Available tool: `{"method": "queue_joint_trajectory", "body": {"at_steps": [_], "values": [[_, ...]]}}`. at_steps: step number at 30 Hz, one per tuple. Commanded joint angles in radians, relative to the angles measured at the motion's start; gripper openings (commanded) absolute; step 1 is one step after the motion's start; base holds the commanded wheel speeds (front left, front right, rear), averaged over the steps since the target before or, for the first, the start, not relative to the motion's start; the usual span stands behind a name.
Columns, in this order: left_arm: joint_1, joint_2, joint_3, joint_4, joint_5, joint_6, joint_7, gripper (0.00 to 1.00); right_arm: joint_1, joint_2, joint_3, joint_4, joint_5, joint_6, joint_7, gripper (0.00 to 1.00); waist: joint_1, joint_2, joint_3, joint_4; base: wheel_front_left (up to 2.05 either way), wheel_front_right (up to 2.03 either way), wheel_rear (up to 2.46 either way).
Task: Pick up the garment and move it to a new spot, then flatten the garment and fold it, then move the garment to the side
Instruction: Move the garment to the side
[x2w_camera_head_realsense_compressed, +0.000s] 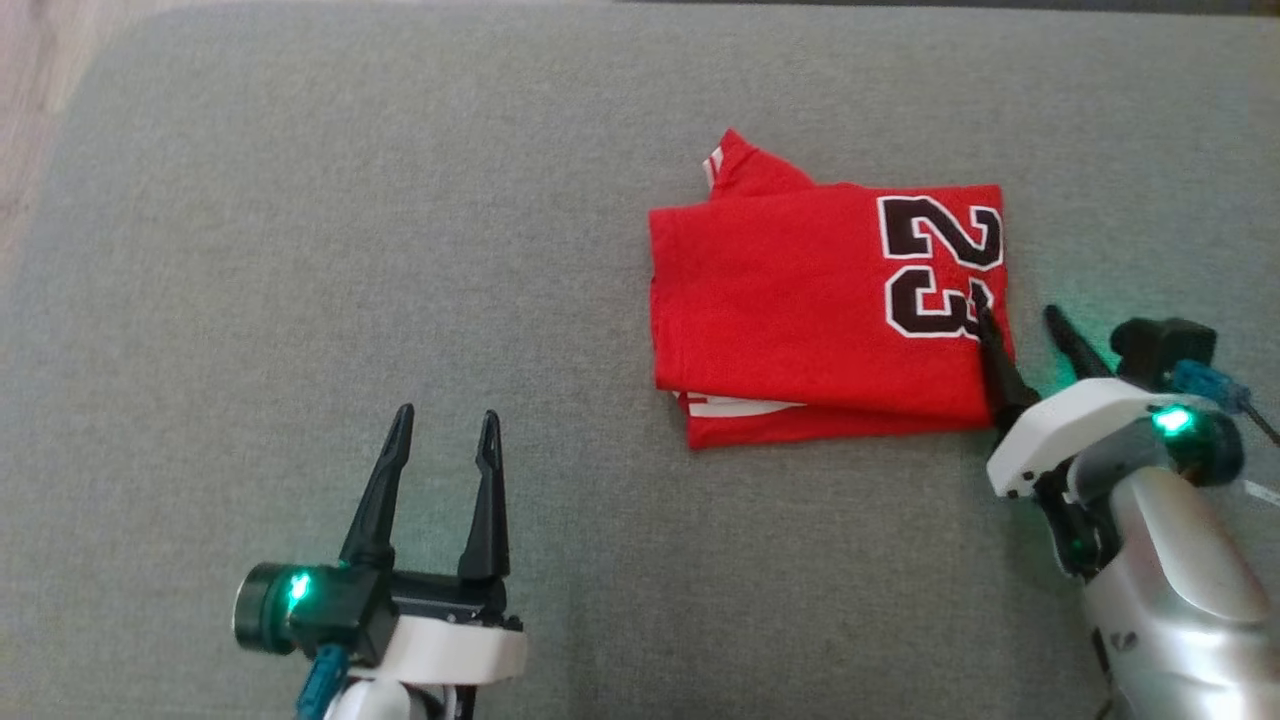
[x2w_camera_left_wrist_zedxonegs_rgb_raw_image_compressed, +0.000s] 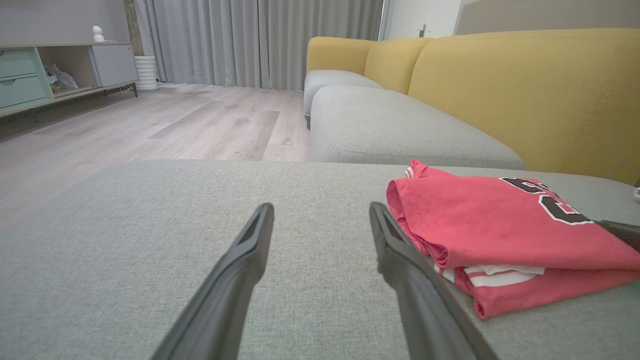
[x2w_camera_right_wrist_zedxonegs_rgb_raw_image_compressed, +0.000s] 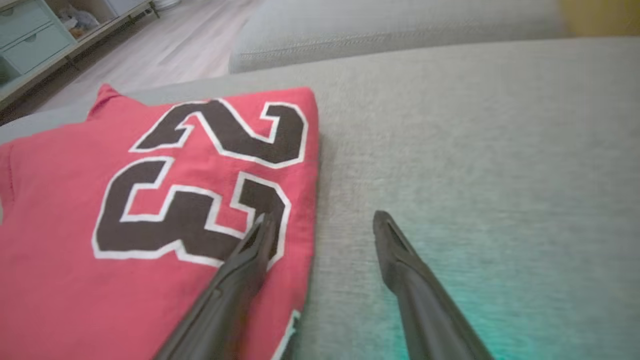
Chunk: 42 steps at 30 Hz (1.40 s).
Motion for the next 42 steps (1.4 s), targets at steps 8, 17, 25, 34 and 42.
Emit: {"method": "queue_joint_trajectory", "body": {"at_steps": [8,17,25,34,42], "values": [[-0.047,-0.002,0.017,-0.040,-0.010,0.025,-0.008,1.00,-0.043,-0.088,0.128,-0.031,0.142,-0.001,0.010,0.00,-0.0002,0.0000,0.046,-0.019,0.00,0.00,0.00],[-0.092,-0.002,0.029,-0.066,0.029,-0.003,-0.008,1.00,-0.090,-0.252,0.159,-0.147,0.147,-0.001,0.019,0.00,-0.0002,0.0000,0.117,-0.165,0.00,0.00,0.00],[-0.162,-0.002,0.050,-0.070,0.074,-0.054,-0.008,1.00,-0.138,-0.415,0.064,-0.280,0.117,-0.001,0.075,0.00,-0.0002,0.0000,0.212,-0.274,0.00,0.00,0.00],[-0.202,-0.001,0.070,-0.063,0.095,-0.076,-0.008,1.00,-0.102,-0.532,-0.119,-0.374,0.092,-0.001,0.152,0.00,-0.0002,0.0000,0.281,-0.314,0.00,0.00,0.00],[-0.224,-0.001,0.083,-0.048,0.102,-0.091,-0.008,1.00,-0.063,-0.515,-0.248,-0.437,-0.013,-0.001,0.159,1.00,-0.0002,0.0000,0.274,-0.310,0.00,0.00,0.00]]}}
